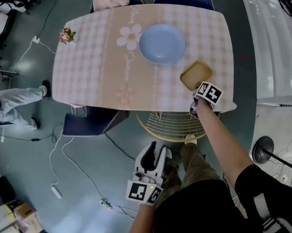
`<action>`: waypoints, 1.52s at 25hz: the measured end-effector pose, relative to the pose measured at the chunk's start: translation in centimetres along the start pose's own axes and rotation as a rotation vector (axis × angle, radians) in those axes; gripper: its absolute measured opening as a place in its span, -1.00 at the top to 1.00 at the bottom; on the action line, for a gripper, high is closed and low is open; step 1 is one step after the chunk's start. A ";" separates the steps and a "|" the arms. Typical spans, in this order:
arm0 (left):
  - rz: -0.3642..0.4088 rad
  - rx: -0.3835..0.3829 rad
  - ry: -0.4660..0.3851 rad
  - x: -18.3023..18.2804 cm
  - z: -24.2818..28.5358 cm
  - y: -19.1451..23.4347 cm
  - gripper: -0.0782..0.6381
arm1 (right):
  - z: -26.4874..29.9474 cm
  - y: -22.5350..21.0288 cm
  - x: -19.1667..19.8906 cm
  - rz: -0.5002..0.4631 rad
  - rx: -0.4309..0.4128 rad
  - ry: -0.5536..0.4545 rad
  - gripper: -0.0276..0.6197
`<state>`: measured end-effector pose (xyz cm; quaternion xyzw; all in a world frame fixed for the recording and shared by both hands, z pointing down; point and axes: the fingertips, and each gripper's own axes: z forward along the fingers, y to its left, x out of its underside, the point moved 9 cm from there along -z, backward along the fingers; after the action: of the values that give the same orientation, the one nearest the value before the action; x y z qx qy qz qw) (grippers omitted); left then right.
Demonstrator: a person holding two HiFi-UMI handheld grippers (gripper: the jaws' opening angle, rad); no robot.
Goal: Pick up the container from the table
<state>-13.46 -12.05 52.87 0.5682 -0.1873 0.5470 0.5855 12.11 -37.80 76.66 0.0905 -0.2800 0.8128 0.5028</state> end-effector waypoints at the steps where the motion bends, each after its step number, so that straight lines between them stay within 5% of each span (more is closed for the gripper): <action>1: -0.001 -0.005 -0.003 0.1 -0.2 0.1 0.44 | 0.0 0.2 -0.1 -0.008 -0.002 -0.001 0.71; 3: 0.001 -0.014 -0.010 0.1 -0.4 0.3 0.44 | -0.2 0.6 -0.6 -0.058 -0.017 -0.017 0.87; 10: 0.026 -0.013 -0.079 -1.9 -2.0 0.4 0.44 | -9.9 2.9 -3.6 -0.335 -0.189 -0.184 0.88; 19: 0.098 0.034 -0.224 -7.3 -2.6 -0.4 0.44 | -28.4 5.2 -4.2 -0.472 -0.415 -0.360 0.88; 38: 0.131 0.111 -0.272 -9.1 -1.6 -2.2 0.44 | -33.8 5.4 -3.1 -0.536 -0.441 -0.409 0.88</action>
<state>-15.25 -13.96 43.78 0.6553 -0.2710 0.5114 0.4855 13.46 -23.53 45.37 0.2100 -0.5083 0.5387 0.6382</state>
